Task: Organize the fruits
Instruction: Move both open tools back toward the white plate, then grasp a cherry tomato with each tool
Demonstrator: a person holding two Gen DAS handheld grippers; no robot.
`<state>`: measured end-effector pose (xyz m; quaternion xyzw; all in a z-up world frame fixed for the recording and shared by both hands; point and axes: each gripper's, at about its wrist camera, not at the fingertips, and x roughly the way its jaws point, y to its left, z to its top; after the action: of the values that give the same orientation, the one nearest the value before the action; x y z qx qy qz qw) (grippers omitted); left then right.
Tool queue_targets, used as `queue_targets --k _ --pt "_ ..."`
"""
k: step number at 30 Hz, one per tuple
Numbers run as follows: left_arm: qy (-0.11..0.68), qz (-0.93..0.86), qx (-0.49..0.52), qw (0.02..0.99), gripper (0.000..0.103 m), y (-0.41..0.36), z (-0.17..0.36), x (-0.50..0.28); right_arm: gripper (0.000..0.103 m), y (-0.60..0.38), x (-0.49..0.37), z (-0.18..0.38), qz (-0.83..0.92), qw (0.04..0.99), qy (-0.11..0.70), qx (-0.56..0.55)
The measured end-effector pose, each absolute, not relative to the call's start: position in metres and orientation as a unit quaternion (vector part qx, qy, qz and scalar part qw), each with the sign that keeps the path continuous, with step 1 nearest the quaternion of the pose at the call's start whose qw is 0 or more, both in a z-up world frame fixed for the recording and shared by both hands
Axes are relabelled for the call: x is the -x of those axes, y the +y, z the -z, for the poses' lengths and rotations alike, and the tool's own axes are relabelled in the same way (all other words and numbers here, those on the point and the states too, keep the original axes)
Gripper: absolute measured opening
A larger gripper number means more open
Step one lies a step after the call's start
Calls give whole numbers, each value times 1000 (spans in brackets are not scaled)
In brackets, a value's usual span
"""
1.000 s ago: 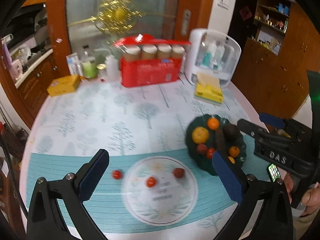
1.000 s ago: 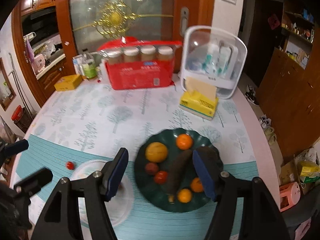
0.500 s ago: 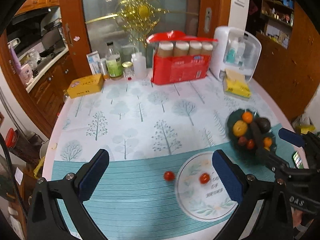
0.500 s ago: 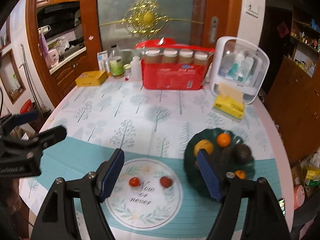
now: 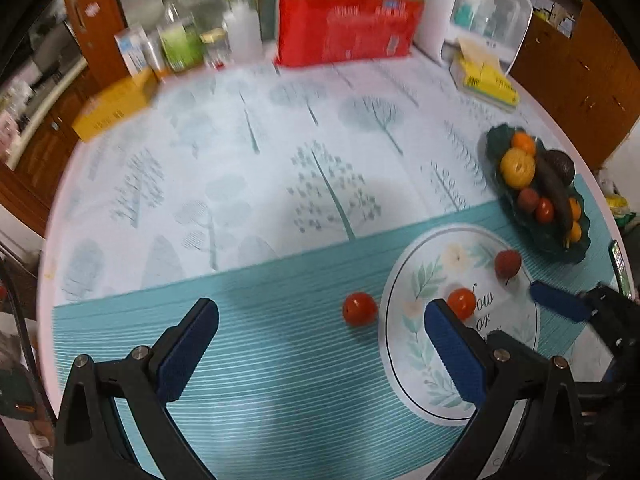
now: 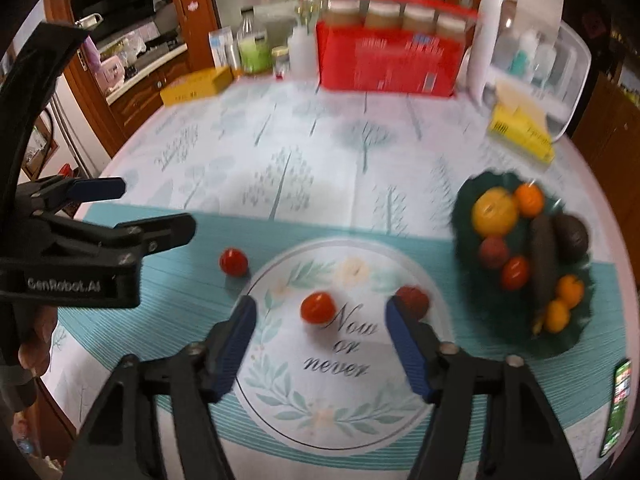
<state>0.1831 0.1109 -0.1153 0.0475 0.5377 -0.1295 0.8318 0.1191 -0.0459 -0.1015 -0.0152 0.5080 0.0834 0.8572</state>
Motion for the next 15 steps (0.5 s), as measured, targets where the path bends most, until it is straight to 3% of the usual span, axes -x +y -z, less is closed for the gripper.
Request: queue_targets --k 9,11,15 --pt "553 171 -29 815 95 100 157 -201 53 -49 -138 147 -50 839 542 -12" --pt "550 176 -31 816 90 98 158 -202 51 -48 -141 151 -46 839 542 -10" --pt "551 190 -47 811 69 89 166 -203 42 -43 -144 158 -44 836 547 -4"
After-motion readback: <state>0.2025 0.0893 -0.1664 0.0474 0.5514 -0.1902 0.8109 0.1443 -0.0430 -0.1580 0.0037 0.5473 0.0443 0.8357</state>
